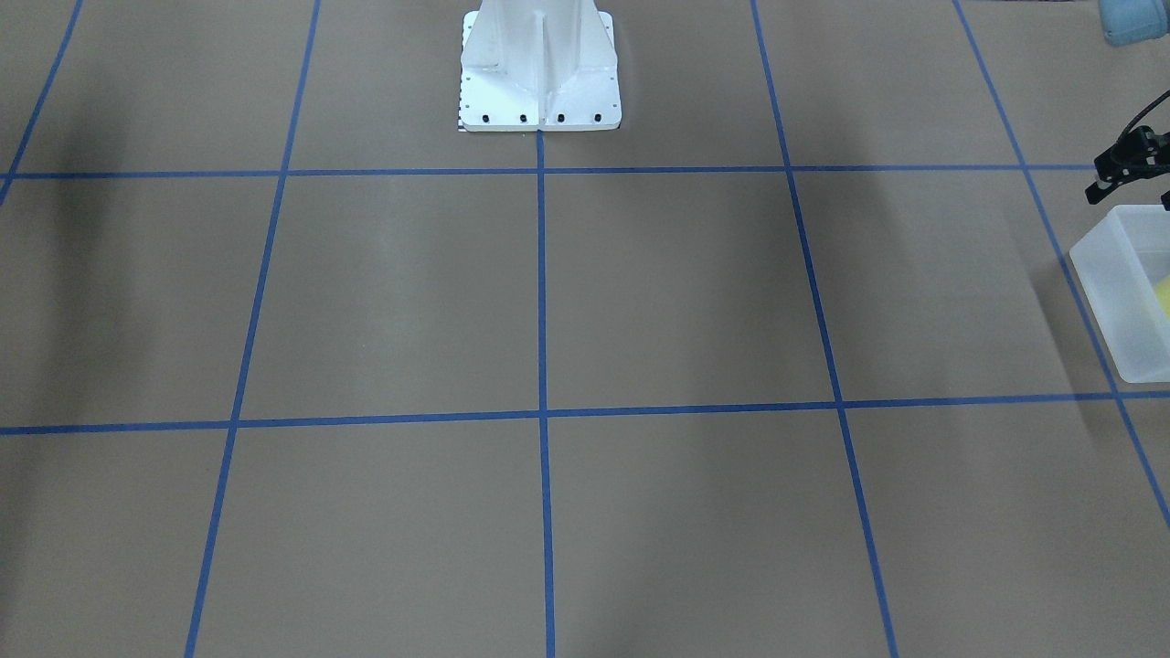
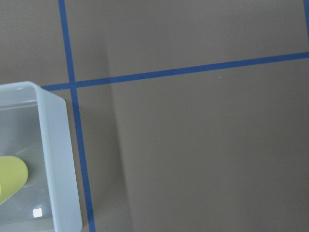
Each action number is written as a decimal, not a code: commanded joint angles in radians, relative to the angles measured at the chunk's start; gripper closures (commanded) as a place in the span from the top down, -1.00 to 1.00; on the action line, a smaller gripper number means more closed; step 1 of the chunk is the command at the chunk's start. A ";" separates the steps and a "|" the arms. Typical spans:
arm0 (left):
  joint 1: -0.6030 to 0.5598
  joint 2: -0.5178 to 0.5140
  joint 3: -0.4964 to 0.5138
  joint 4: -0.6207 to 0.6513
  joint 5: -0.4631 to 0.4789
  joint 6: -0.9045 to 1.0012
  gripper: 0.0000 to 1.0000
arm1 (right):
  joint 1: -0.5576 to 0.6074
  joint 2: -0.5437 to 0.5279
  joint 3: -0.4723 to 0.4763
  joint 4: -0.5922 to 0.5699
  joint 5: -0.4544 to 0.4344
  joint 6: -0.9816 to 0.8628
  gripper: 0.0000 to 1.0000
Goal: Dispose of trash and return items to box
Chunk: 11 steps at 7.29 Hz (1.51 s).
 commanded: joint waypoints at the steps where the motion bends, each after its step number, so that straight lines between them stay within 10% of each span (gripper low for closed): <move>1: -0.001 0.008 0.003 0.005 -0.003 -0.008 0.96 | 0.000 0.005 -0.003 0.001 0.009 -0.001 1.00; 11: -0.013 0.007 0.011 -0.006 0.003 -0.004 0.96 | -0.003 0.008 -0.030 0.000 0.007 -0.001 1.00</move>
